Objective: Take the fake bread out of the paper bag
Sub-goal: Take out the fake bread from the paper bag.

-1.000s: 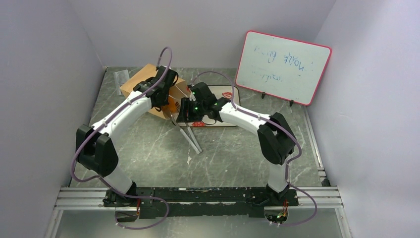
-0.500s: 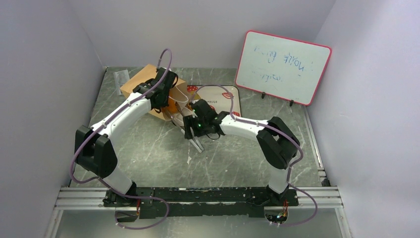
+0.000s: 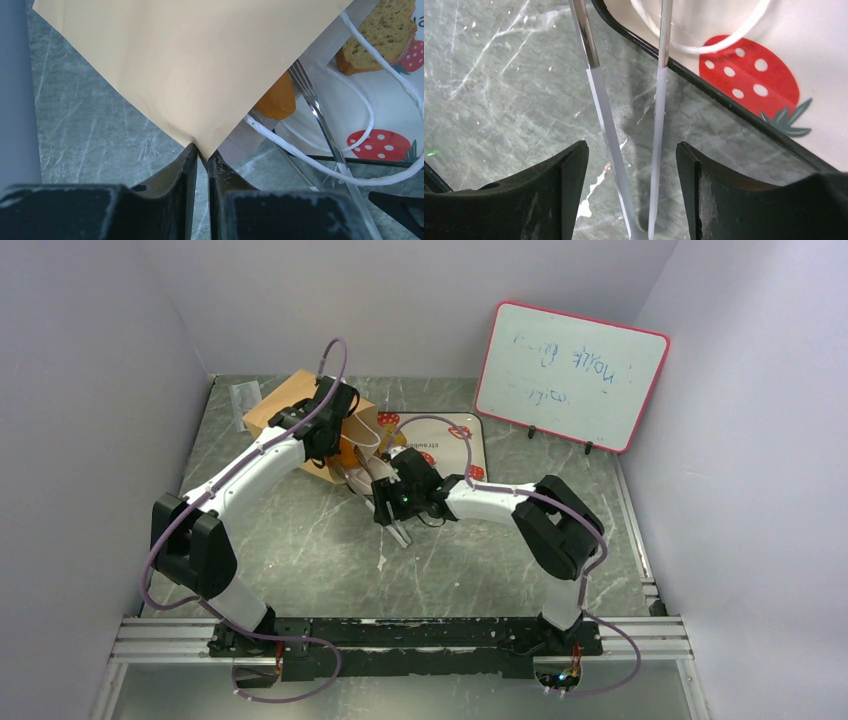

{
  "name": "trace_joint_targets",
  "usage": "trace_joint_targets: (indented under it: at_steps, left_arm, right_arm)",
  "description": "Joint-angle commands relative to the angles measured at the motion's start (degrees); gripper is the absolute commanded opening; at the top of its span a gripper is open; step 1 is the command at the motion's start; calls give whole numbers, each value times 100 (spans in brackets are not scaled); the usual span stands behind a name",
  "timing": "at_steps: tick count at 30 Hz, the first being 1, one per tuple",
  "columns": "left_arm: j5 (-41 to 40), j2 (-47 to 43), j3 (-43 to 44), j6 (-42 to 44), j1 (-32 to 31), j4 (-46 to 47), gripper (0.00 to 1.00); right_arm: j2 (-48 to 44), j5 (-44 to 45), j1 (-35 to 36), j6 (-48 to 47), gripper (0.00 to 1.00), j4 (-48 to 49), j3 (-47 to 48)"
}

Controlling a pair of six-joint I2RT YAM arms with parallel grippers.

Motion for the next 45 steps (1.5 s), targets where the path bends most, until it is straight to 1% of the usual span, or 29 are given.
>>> trace_joint_targets:
  at_steps: [1,7,8,10,13,14,18,24,31,36,44,45]
  left_arm:
    - [127,-54,60,4,0,32,7]
    - [134,-18,92,18,-29,12,7]
    - [137,-12,90,18,-33,12,7]
    - [138,0,90,19,-35,5,7]
    - [96,10,90,19,-38,-3,7]
    - [87,6,83,22,-38,-1,7]
    - [49,-9,42,6,-38,39,7]
    - [-59,-29,19,-97,-38,62,7]
    - [-152,-28,-6,-236,-38,128,7]
    - [-162,-60,-50,-340,-37,173,7]
    - [-176,-68,-95,-401,-37,203,7]
    - [-199,-64,-102,-506,-38,210,7]
  right_arm:
    - [320,-136,30,-64,64,522,-66]
    - [612,-189,43,16,59,764,-39]
    - [648,-220,43,24,56,789,-13]
    - [732,-325,47,37,45,816,60]
    - [749,-413,44,65,25,748,154]
    - [712,-403,42,83,20,730,155]
    - [469,-409,46,186,10,492,190]
    - [-3,-376,43,318,7,-38,239]
    - [-586,-362,42,368,5,-545,158]
    - [-968,-340,47,368,0,-811,51]
    - [-1675,-178,38,355,0,-1169,-124]
    - [-1751,-171,45,359,0,-1226,-136]
